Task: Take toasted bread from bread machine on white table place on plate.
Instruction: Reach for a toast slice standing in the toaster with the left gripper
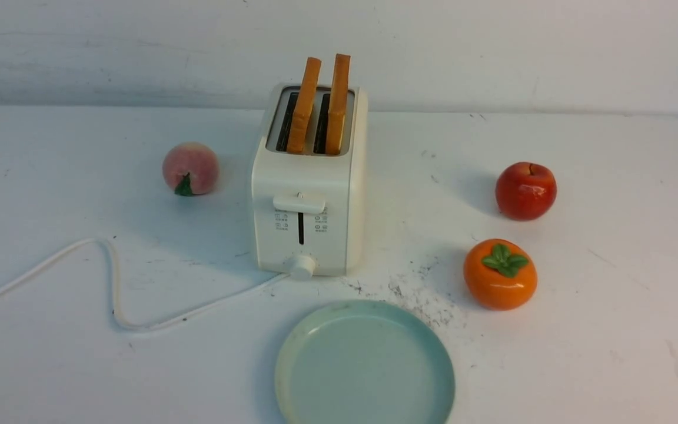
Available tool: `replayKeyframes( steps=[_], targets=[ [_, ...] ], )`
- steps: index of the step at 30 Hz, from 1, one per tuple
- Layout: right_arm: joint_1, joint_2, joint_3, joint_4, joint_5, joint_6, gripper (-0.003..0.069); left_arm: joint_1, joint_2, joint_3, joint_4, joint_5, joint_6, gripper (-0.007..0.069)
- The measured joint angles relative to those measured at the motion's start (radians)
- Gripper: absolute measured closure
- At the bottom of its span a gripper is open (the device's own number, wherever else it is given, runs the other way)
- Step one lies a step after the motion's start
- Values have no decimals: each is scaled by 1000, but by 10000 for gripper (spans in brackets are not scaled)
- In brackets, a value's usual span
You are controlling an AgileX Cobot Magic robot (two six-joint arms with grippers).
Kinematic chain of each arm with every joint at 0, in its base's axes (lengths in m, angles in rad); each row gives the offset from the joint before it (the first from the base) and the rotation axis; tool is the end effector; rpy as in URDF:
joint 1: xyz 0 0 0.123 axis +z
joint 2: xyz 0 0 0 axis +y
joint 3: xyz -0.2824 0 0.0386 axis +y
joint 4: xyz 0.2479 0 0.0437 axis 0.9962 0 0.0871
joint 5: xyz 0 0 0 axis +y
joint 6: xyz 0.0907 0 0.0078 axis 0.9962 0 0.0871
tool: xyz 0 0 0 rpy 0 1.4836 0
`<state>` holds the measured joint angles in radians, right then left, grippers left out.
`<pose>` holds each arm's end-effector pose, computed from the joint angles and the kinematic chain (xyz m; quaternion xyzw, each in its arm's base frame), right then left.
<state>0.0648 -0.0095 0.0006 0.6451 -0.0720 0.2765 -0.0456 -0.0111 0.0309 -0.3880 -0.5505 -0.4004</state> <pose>0.0548 -0.0003 0.2186 0.2848 0.5852 0.3466 0.6755 0.0412 0.0161 0.2464 -0.2418 0.4138 -0.2901 0.8283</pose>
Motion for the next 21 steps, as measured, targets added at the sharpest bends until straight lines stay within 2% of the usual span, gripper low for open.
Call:
replayKeyframes(
  steps=[3, 5, 6, 7, 8, 9, 11, 15, 16, 18, 19, 20, 21],
  targets=[
    [9, 0, -120, -39, 84, 15, 420, 0, 0, -24, -1, -20, -58, 436],
    [13, 43, -266, -129, 171, -21, 440, 0, 0, -103, 3, 27, -89, 517],
    [13, 50, -295, -136, 179, -25, 443, 0, 0, -123, 6, 35, -90, 526],
    [15, 101, -384, -175, 249, -50, 464, 0, 16, -192, 25, 111, -99, 596],
    [15, 133, -414, -192, 273, -57, 476, 0, 25, -219, 34, 139, -100, 613],
    [17, 218, -536, -221, 384, -97, 515, 0, 82, -336, 72, 283, -109, 638],
    [19, 356, -678, -253, 538, -160, 562, 0, 175, -479, 107, 488, -119, 638],
    [19, 610, -851, -281, 866, -296, 649, 0, 435, -783, 145, 1000, -99, 638],
    [19, 697, -887, -282, 967, -331, 666, 0, 526, -847, 145, 1121, -71, 638],
    [19, 791, -908, -275, 1057, -362, 673, 0, 675, -952, 119, 1328, -5, 638],
    [19, 833, -909, -267, 1087, -372, 675, 0, 732, -993, 91, 1408, 29, 638],
    [19, 840, -909, -266, 1091, -374, 675, 0, 746, -993, 91, 1408, 39, 638],
    [19, 889, -906, -254, 1115, -392, 675, 0, 865, -1048, 12, 1516, 137, 638]
  ],
)
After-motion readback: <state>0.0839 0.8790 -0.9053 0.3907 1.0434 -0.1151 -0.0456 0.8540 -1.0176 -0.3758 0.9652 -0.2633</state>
